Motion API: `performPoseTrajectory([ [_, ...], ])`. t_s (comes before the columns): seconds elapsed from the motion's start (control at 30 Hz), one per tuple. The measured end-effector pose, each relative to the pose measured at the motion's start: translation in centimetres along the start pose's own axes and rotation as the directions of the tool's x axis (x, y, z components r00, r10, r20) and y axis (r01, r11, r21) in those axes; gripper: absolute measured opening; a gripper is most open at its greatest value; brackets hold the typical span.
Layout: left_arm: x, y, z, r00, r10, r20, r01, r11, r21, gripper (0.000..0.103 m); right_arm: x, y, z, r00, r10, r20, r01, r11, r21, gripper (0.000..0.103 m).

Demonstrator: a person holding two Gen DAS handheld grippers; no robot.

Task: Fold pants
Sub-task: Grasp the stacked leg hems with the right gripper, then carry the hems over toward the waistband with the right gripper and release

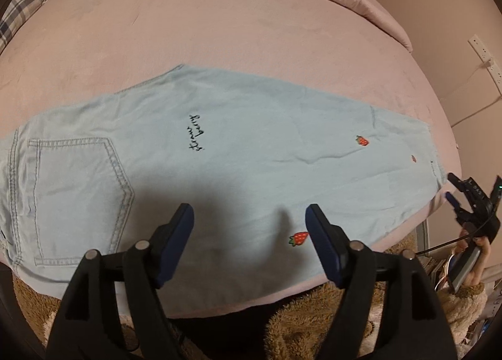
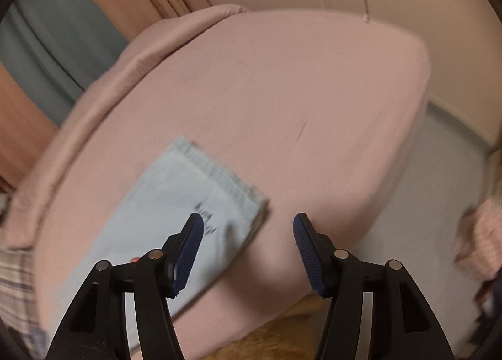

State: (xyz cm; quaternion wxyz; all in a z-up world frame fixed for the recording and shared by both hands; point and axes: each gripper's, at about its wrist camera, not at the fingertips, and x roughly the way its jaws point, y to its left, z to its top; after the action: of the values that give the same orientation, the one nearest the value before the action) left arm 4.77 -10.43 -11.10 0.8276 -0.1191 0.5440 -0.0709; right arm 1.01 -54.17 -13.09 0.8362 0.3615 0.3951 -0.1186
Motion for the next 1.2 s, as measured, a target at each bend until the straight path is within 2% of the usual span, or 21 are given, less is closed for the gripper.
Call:
performPoseTrajectory([
  [0.1,-0.1,-0.2,-0.2,1.0,-0.005,0.001,0.005,1.0,0.012,0.076,2.1,-0.4,-0.6,0.997,0.055,-0.051,-0.052,0.997,0.055,0.059],
  [0.3,-0.4,0.2,-0.5,1.0,-0.004,-0.002,0.004,1.0,0.011,0.077,3.2,0.1,-0.2,0.995,0.1,-0.006,-0.099,0.99,0.1,0.059],
  [0.37,-0.3,0.2,-0.6,1.0,-0.005,0.0,0.005,1.0,0.004,0.077,3.6,0.4,0.1,0.994,0.112,0.0,-0.111,0.988,0.103,0.056],
  [0.4,-0.4,0.2,-0.6,1.0,-0.004,0.001,0.004,1.0,0.002,0.077,3.9,0.6,0.3,0.994,0.11,0.001,-0.11,0.989,0.103,0.047],
  [0.43,-0.5,0.3,-0.7,1.0,-0.003,0.002,0.003,1.0,-0.001,0.077,4.1,0.8,0.4,0.994,0.108,0.001,-0.108,0.988,0.107,0.032],
  [0.5,-0.7,0.5,-0.7,1.0,-0.002,0.007,0.002,1.0,-0.006,0.077,4.3,0.6,0.4,0.993,0.117,0.0,-0.116,0.985,0.13,0.013],
  [0.57,-0.9,0.8,-0.6,1.0,0.005,0.011,-0.004,1.0,-0.012,0.077,4.1,1.0,0.7,0.992,0.126,-0.002,-0.125,0.981,0.146,0.009],
  [0.77,-1.7,1.8,-0.3,0.999,0.012,0.036,-0.01,0.999,-0.035,0.077,-1.1,7.2,1.7,0.983,0.152,0.102,-0.144,0.987,-0.076,0.007],
  [0.87,-1.9,2.3,-0.2,0.999,0.013,0.045,-0.011,0.999,-0.046,0.077,-4.1,11.9,1.5,0.971,0.204,0.126,-0.172,0.959,-0.225,0.007],
  [1.0,-2.3,2.9,-0.2,0.999,0.015,0.049,-0.012,0.998,-0.061,0.077,-6.9,18.2,-0.6,0.955,0.279,0.098,-0.218,0.889,-0.403,0.007],
  [1.1,-2.5,3.3,-0.2,0.998,0.022,0.053,-0.019,0.997,-0.071,0.077,-7.6,22.6,-3.6,0.944,0.328,0.026,-0.268,0.813,-0.518,0.007],
  [1.2,-2.8,3.7,-0.4,0.998,0.023,0.056,-0.019,0.996,-0.085,0.077,-6.8,25.9,-6.3,0.932,0.356,-0.064,-0.324,0.745,-0.583,0.007],
])
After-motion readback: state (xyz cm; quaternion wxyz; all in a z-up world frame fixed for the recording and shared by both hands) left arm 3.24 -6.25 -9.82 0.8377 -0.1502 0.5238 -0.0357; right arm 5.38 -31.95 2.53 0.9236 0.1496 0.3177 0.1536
